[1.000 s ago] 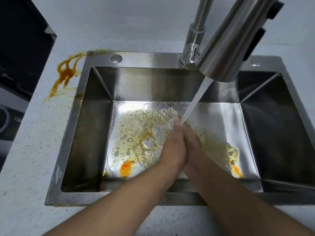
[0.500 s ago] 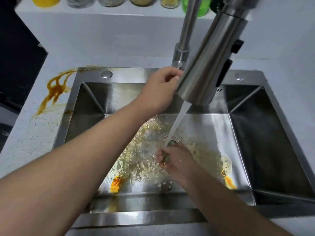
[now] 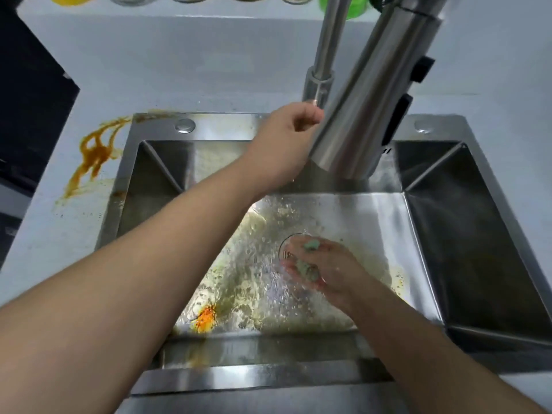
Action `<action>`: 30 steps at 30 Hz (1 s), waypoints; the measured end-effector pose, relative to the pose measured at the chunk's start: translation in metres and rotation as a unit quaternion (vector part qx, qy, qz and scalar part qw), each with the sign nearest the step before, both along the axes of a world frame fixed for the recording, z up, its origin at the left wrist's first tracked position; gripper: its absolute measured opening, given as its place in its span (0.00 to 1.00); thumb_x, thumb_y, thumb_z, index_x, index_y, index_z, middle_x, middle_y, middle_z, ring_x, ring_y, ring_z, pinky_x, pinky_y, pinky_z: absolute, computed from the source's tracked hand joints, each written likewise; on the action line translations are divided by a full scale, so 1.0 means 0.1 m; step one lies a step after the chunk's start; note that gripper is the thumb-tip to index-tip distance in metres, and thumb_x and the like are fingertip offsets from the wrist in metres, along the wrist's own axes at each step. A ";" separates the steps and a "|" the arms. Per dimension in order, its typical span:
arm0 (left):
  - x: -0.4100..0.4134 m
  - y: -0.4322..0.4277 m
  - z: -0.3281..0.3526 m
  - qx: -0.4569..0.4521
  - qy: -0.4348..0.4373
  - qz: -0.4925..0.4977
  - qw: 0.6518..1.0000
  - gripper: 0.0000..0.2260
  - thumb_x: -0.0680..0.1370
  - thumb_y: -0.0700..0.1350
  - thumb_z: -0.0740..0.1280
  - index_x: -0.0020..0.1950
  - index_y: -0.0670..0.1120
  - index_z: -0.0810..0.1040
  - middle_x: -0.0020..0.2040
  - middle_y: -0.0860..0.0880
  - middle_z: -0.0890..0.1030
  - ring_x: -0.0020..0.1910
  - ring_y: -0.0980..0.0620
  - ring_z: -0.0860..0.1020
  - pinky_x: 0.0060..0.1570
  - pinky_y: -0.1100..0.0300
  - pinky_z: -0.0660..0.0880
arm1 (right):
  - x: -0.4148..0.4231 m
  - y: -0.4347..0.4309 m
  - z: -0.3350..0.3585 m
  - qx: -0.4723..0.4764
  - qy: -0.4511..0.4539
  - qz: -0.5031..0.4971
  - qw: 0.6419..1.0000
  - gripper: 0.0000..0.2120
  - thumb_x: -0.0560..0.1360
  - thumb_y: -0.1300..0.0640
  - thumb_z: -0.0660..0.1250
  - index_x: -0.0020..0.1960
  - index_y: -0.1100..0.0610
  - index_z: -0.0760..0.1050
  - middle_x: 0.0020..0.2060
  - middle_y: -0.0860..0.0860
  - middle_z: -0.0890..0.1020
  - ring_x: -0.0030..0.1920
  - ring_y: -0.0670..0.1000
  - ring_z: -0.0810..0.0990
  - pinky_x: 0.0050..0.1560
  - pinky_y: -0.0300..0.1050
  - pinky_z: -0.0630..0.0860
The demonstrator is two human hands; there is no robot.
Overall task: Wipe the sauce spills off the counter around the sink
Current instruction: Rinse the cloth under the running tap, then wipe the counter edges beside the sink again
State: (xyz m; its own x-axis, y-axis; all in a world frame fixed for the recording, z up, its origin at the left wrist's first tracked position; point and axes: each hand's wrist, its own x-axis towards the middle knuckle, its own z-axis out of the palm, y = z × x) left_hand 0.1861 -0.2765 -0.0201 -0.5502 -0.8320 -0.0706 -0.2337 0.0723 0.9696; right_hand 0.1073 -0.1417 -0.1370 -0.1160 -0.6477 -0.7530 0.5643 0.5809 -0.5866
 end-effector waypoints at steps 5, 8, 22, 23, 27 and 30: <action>0.47 0.25 -0.58 0.102 -0.052 0.117 0.986 0.07 0.80 0.38 0.63 0.47 0.47 0.80 0.44 0.48 0.85 0.46 0.50 0.82 0.52 0.56 0.78 | -0.09 -0.08 -0.08 -0.024 0.139 0.055 0.988 0.05 0.79 0.60 0.68 0.48 0.61 0.80 0.30 0.53 0.76 0.26 0.47 0.67 0.24 0.37 0.63; 0.70 0.50 -0.76 0.152 -0.101 0.125 0.975 0.07 0.81 0.41 0.63 0.47 0.47 0.80 0.46 0.46 0.86 0.50 0.47 0.83 0.58 0.50 0.77 | -0.05 -0.14 -0.09 -0.015 0.267 0.132 0.954 0.13 0.79 0.53 0.67 0.44 0.63 0.80 0.28 0.54 0.74 0.26 0.50 0.69 0.27 0.40 0.64; 1.08 0.98 -0.76 0.225 -0.156 0.056 0.960 0.08 0.80 0.50 0.63 0.48 0.47 0.78 0.49 0.43 0.84 0.53 0.40 0.83 0.56 0.42 0.78 | 0.26 -0.21 0.24 0.044 0.311 0.053 0.948 0.28 0.82 0.37 0.53 0.35 0.57 0.72 0.28 0.53 0.75 0.29 0.51 0.72 0.35 0.43 0.70; 1.08 1.01 -0.74 0.227 -0.153 0.051 0.961 0.08 0.79 0.50 0.63 0.49 0.47 0.78 0.49 0.42 0.84 0.53 0.39 0.83 0.56 0.41 0.78 | 0.23 -0.19 0.27 0.027 0.256 0.053 0.965 0.27 0.81 0.38 0.56 0.37 0.58 0.75 0.30 0.54 0.78 0.31 0.54 0.76 0.38 0.46 0.74; 1.10 1.11 -0.70 0.252 -0.139 0.030 0.957 0.08 0.80 0.47 0.64 0.56 0.46 0.77 0.46 0.44 0.81 0.51 0.40 0.83 0.55 0.41 0.79 | 0.21 0.00 0.26 -0.044 0.167 0.085 0.981 0.03 0.76 0.62 0.68 0.46 0.63 0.77 0.38 0.60 0.79 0.47 0.60 0.74 0.49 0.55 0.73; 1.15 1.16 -0.70 0.278 -0.118 0.023 0.953 0.10 0.80 0.43 0.64 0.61 0.46 0.76 0.49 0.45 0.80 0.52 0.43 0.83 0.54 0.45 0.80 | 0.31 0.12 0.31 -0.098 0.081 0.065 0.990 0.08 0.72 0.63 0.68 0.50 0.64 0.78 0.43 0.61 0.79 0.46 0.59 0.76 0.46 0.49 0.76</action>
State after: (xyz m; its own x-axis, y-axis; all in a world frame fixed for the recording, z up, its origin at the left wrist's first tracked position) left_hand 0.3010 -0.1606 -0.0900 -0.4274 -0.6530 -0.6252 -0.4406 -0.4535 0.7748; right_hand 0.1385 -0.1296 -0.1058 -0.1308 -0.7972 -0.5893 0.3812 0.5083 -0.7722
